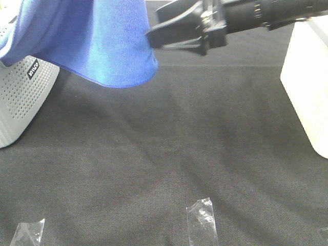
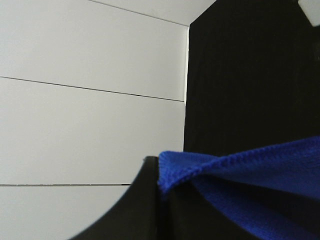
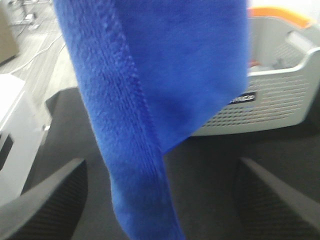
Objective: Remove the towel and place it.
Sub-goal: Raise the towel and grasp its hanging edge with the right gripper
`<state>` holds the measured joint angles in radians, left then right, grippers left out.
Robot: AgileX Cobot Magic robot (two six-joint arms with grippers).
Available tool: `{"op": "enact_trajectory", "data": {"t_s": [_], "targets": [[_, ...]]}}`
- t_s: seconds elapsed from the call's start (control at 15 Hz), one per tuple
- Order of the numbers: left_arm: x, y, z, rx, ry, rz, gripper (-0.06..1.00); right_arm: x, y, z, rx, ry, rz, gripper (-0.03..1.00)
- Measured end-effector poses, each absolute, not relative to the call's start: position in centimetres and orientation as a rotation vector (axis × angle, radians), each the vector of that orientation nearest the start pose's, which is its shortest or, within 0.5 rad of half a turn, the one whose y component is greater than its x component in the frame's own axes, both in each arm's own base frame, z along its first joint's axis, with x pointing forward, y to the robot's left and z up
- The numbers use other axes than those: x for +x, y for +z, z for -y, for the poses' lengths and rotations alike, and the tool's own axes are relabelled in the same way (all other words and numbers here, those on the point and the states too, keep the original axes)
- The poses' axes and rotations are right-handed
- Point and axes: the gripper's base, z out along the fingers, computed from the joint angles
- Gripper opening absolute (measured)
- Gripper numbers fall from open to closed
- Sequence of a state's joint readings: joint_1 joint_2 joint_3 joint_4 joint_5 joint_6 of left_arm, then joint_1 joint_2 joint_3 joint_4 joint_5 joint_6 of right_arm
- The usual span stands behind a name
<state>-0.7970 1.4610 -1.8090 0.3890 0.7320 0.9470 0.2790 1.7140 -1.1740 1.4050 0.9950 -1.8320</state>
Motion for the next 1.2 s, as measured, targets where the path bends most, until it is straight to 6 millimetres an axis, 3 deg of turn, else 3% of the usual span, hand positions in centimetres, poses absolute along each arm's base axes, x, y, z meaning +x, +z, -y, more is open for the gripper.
{"op": "enact_trajectory", "data": {"t_s": [0.27, 0.53, 0.67, 1.2], "targets": [[23.6, 51.2, 20.7, 1.474, 0.581, -1.097, 0.00, 30.7, 26.1, -20.2, -1.411, 0.962, -1.605, 0.76], [24.7, 51.1, 19.7, 1.457, 0.639, -1.125, 0.00, 30.1, 25.5, -20.2, -1.488, 0.962, -1.674, 0.74], [25.3, 50.8, 19.5, 1.450, 0.645, -1.149, 0.00, 30.1, 25.3, -20.1, -1.494, 0.960, -1.700, 0.65], [25.5, 50.5, 19.7, 1.436, 0.609, -1.187, 0.00, 30.5, 25.9, -20.4, -1.359, 1.004, -1.709, 0.13]]}}
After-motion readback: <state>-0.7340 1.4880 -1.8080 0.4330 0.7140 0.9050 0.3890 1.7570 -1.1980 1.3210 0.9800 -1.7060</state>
